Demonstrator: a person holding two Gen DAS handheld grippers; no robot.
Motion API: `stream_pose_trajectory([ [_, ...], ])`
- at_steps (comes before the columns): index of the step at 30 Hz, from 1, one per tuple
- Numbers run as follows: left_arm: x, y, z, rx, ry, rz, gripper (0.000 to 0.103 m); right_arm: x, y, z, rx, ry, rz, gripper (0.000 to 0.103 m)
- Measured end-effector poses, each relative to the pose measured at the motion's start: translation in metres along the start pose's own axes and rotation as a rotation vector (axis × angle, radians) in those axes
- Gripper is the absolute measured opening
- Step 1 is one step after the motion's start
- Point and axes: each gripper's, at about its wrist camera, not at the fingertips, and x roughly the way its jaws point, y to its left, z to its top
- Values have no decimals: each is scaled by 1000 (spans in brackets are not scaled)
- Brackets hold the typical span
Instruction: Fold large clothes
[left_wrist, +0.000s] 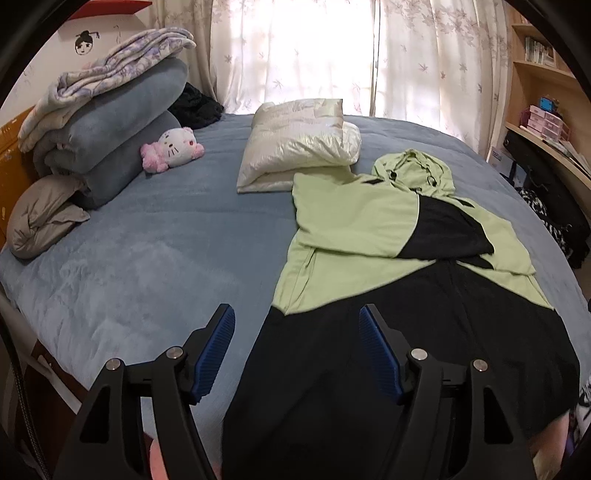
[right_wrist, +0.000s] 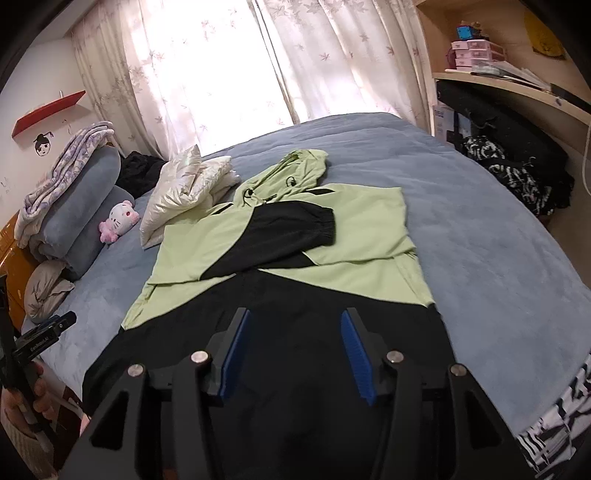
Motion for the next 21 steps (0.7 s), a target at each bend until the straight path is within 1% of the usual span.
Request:
stream_pose_trajectory([
  [2, 0, 9, -7, 8, 15, -20, 73, -9, -6, -7, -1, 3, -11, 53],
  [6, 6, 23, -21, 17, 55, -49, 74, -20, -25, -25, 14, 27, -38, 56],
  [15, 55, 56, -62, -13, 233, -83, 74, -22, -87, -63, 108, 121, -109, 56],
  [19, 72, 61, -76, -29, 289, -98, 74, -15, -118, -77, 193, 163, -112, 56],
  [21, 77, 62, -80, -35, 295, -107, 74, -11, -129, -83, 231, 179, -107, 56],
])
